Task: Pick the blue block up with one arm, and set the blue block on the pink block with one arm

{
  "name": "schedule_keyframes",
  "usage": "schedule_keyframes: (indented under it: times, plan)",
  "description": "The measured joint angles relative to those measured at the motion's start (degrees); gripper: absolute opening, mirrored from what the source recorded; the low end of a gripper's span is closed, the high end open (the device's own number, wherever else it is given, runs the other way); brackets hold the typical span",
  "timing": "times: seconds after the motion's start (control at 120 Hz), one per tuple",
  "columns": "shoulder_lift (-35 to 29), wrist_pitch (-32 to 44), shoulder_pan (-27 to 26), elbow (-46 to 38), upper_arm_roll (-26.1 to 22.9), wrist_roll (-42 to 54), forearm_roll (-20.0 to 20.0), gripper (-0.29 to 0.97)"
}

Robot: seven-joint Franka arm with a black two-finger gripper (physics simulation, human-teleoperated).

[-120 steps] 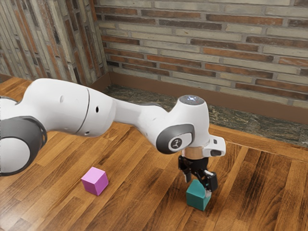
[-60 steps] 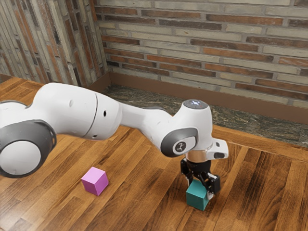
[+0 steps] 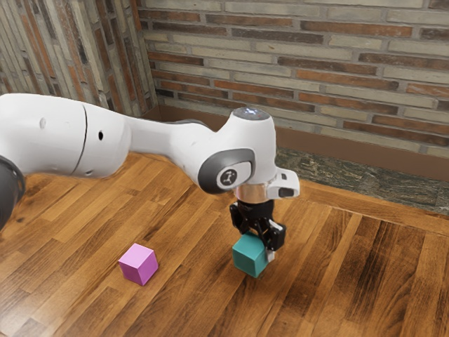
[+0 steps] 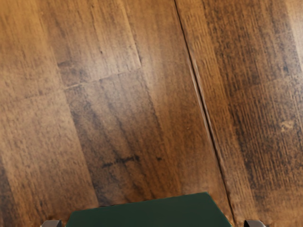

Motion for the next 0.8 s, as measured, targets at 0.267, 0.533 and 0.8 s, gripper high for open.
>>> schedule_keyframes:
  times: [0.267,0.533,0.8]
  plan:
    - [-5.4,-4.3,8.6,-6.8,-0.5,5.9,-0.2,0.4]
    - [-8.5,-5.6,19.4,-11.5,-3.8,15.3,-0.6,0.4]
    - [-11.6,-6.5,25.2,-15.2,-5.4,23.2,-0.6,0.4]
